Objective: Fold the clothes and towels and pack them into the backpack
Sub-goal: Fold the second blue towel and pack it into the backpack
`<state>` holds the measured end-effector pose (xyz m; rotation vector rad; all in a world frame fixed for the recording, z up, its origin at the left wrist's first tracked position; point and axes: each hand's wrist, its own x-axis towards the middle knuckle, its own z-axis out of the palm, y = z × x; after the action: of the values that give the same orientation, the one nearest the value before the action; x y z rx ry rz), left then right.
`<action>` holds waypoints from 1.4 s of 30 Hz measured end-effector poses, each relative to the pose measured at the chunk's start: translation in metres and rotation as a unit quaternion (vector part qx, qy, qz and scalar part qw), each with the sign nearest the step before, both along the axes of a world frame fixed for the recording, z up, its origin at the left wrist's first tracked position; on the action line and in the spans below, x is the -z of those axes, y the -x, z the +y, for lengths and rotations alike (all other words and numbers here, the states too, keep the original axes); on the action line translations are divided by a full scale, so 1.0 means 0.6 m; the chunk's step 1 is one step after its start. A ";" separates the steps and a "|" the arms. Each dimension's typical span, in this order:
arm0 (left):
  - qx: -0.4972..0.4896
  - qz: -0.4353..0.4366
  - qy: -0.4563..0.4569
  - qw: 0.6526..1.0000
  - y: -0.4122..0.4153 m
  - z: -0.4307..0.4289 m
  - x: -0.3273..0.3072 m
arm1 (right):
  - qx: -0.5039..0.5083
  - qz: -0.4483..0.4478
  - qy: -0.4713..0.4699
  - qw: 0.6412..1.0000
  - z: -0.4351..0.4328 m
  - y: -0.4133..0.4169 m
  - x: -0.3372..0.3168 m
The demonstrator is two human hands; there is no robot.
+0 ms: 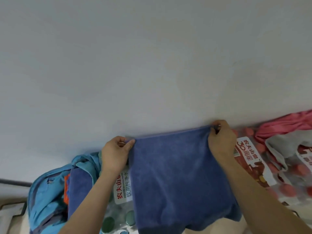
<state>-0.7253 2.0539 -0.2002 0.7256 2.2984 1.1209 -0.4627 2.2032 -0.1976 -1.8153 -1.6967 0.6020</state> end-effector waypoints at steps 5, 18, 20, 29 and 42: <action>0.009 0.087 0.063 0.994 0.003 0.011 0.000 | 0.004 -0.082 0.003 0.997 0.005 0.004 0.024; 0.066 0.162 0.089 0.981 0.011 0.010 -0.013 | -0.010 0.020 0.041 0.999 -0.044 -0.067 -0.046; 0.056 0.148 0.066 0.985 -0.003 -0.010 -0.024 | -0.017 0.029 0.064 0.997 -0.096 -0.111 -0.075; -0.019 0.075 0.100 0.992 -0.177 -0.230 -0.012 | 0.023 0.065 0.293 0.954 -0.287 -0.263 -0.022; -0.228 -0.251 -0.049 0.939 -0.269 -0.312 0.050 | 0.100 0.427 0.462 0.771 -0.302 -0.247 0.045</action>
<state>-0.5641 1.8666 -0.2299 -0.0876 2.0118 1.4305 -0.3148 2.0221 -0.2244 -1.7442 -0.5439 2.0364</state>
